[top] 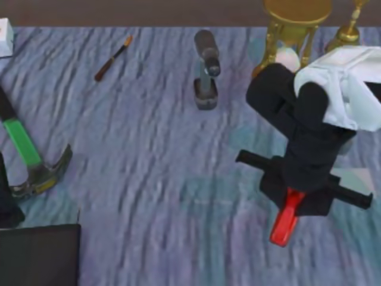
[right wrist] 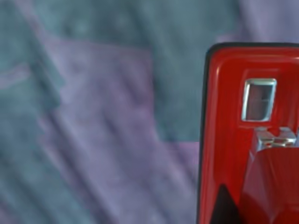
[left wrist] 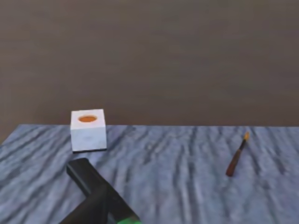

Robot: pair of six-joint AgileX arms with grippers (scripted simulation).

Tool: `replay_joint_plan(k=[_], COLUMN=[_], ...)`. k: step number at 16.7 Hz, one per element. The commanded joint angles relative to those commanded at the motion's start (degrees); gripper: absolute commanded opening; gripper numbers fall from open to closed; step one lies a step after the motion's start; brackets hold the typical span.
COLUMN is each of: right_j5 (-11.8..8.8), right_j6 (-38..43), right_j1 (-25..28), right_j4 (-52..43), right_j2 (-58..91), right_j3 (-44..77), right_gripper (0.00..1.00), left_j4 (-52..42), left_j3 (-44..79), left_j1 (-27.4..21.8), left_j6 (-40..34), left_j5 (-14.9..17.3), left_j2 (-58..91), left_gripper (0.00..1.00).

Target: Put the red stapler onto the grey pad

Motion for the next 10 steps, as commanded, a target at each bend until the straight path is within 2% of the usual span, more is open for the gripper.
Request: replay_joint_plan(k=[3,10], right_j5=[0.0,-0.1], right_j6=[-0.3,2.0], right_j1=[0.0,-1.7], right_j4=[-4.4,-5.1], right_j2=[-2.4,-1.8], right_j3=[3.0,4.1], right_gripper=[0.00,0.00], left_j4=[0.0,0.0], left_j3=[0.0,0.0], left_j1=[0.0,0.0], left_j6=[0.0,0.0], left_j5=[0.0,0.0], left_j2=[0.0,0.0], left_gripper=[1.00,1.00])
